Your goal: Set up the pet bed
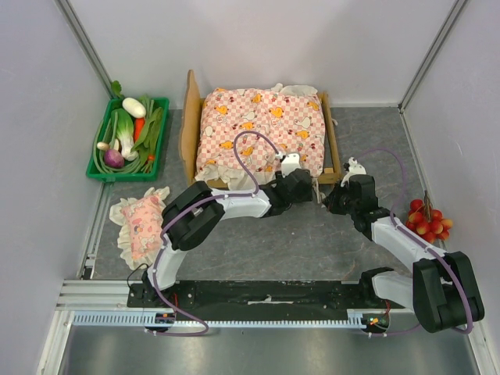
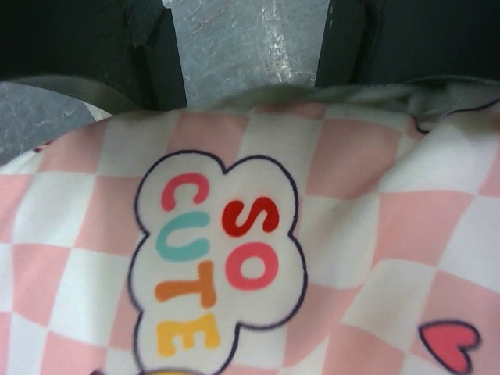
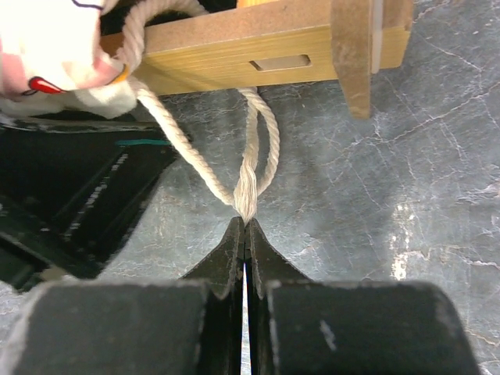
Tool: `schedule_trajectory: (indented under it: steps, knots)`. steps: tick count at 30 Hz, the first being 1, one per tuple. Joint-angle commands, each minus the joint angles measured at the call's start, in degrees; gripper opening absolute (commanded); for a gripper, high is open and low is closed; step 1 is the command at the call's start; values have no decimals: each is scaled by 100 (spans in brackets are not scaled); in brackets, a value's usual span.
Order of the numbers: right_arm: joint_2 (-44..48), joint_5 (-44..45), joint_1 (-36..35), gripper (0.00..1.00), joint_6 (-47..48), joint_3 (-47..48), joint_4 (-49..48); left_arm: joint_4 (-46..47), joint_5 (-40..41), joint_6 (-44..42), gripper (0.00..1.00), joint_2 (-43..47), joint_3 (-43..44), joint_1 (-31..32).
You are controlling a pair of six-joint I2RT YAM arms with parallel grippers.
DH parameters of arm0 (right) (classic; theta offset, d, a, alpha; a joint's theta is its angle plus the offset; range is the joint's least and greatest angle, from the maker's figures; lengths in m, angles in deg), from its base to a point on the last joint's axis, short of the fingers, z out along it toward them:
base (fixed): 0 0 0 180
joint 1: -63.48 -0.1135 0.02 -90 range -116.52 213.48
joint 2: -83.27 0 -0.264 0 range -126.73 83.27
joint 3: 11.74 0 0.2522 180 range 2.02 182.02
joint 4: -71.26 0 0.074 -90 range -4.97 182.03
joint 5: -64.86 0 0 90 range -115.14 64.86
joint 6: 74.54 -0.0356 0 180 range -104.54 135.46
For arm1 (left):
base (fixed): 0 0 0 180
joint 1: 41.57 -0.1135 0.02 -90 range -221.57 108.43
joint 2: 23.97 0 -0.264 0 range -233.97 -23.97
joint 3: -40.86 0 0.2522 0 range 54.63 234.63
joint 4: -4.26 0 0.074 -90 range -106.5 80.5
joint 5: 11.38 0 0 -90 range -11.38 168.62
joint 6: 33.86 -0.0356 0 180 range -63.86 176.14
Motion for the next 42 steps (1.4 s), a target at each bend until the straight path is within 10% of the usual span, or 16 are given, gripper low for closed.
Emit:
schedule_trajectory:
  steps: [1,20,42]
  knots:
    - [54,-336,32,0,-36,120,-220,279,833,402,69,-417,185,68]
    - [273,-943,32,1,-71,33,-158,-713,1800,3302,74,-1217,879,191]
    - [511,-1101,32,1,-150,-29,-167,-1663,1545,3092,20,-1596,1662,191]
